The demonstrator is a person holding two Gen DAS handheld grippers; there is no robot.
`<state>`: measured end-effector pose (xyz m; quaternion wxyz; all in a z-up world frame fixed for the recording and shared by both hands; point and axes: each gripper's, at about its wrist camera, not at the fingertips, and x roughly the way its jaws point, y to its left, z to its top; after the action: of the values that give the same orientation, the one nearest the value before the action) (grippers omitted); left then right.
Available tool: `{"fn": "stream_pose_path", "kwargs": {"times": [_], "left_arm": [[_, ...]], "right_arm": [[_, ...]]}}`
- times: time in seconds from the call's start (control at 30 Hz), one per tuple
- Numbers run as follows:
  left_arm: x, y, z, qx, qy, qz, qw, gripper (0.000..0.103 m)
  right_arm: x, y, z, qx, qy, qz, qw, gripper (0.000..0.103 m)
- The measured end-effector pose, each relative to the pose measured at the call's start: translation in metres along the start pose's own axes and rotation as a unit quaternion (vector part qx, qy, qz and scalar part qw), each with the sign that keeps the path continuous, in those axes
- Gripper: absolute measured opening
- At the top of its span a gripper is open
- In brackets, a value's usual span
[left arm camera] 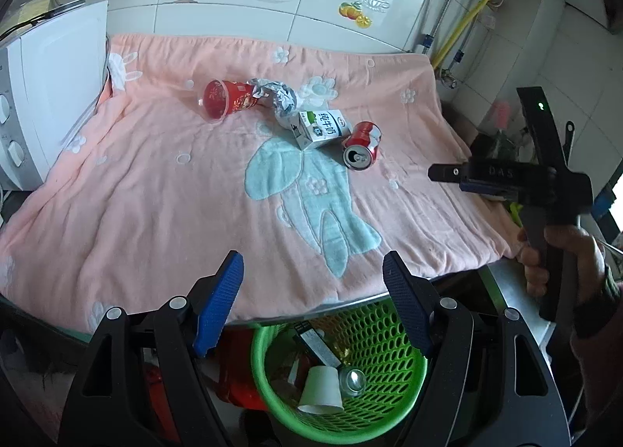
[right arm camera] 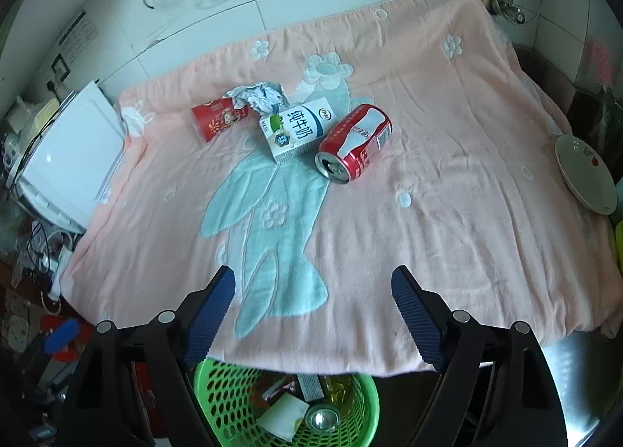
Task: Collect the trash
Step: 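Move right tool to the red Coca-Cola can while left tool approaches the milk carton, then close right tool on the red Coca-Cola can and lift it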
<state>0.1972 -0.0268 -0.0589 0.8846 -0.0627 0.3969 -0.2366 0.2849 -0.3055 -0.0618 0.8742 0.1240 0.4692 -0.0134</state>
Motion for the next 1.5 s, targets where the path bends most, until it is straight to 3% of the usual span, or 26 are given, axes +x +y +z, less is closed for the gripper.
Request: {"fn": "stream_pose_path", "kwargs": {"times": [0.3,0.6,1.0,1.13,1.27,1.5], "left_arm": [[0.03,0.03,0.034,0.026,0.009,0.007,0.9996,0.073],[0.056,0.051,0.058,0.045,0.018,0.008,0.9988,0.073],[0.086,0.057,0.088,0.088,0.017,0.012,0.9959,0.073],[0.097,0.048,0.102,0.126,0.01,0.015,0.9919,0.073],[0.115,0.037,0.114,0.155,0.013,0.008,0.9879,0.08],[0.17,0.001,0.134,0.229,0.023,0.008,0.9731,0.087]], "right_arm": [[0.08,-0.02,0.085,0.076,0.04,-0.007,0.996,0.074],[0.14,-0.043,0.125,0.141,0.069,-0.019,0.987,0.072],[0.194,-0.078,0.132,0.235,0.109,0.02,0.966,0.066],[0.197,-0.08,0.132,0.239,0.103,0.033,0.965,0.066],[0.188,-0.079,0.127,0.228,0.098,0.034,0.968,0.065],[0.156,-0.076,0.11,0.182,0.089,0.023,0.979,0.065]]}}
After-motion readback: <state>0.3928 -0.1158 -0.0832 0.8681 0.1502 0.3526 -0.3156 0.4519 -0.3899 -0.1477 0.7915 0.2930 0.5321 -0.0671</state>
